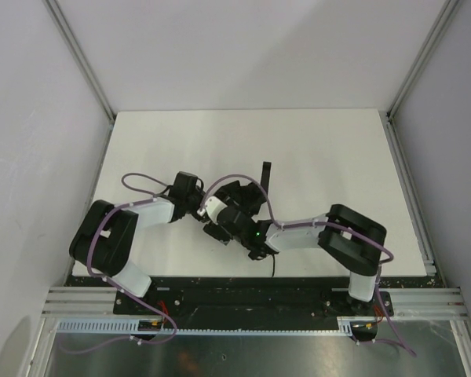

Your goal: Put away the umbrella

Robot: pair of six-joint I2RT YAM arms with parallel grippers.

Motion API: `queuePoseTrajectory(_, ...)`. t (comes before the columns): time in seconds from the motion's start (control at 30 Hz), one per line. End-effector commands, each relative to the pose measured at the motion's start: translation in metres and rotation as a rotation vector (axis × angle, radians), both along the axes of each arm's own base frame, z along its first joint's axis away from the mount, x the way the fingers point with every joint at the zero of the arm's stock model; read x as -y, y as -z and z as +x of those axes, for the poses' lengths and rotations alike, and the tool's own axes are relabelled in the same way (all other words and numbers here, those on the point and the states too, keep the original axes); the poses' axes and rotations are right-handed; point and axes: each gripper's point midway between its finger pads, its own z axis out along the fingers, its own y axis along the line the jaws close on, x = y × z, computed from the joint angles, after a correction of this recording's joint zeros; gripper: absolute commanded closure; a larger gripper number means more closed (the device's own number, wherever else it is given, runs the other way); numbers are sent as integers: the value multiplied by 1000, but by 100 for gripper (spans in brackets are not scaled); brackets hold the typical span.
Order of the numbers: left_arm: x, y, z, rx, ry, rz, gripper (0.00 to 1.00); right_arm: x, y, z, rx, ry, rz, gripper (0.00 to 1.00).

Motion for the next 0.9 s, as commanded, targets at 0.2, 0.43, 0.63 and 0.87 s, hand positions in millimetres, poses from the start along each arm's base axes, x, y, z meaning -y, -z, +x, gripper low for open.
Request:
queuePoseTrajectory(0.2, -45, 57, -59, -254, 28, 239, 100, -21, 15, 37, 162, 84, 5, 60)
queuePoseTrajectory(0.43, -38, 41, -36, -174, 72, 240, 89, 7, 92, 3, -235, 112, 5, 100)
queuePoseTrajectory(0.63, -29, 15, -2, -61, 97, 237, 45, 25, 125, -38, -551, 158, 154, 100)
queuePoseTrajectory(0.87, -26, -33, 27, 85, 112, 188, 6, 41, 147, -56, -814, 189, 313, 100)
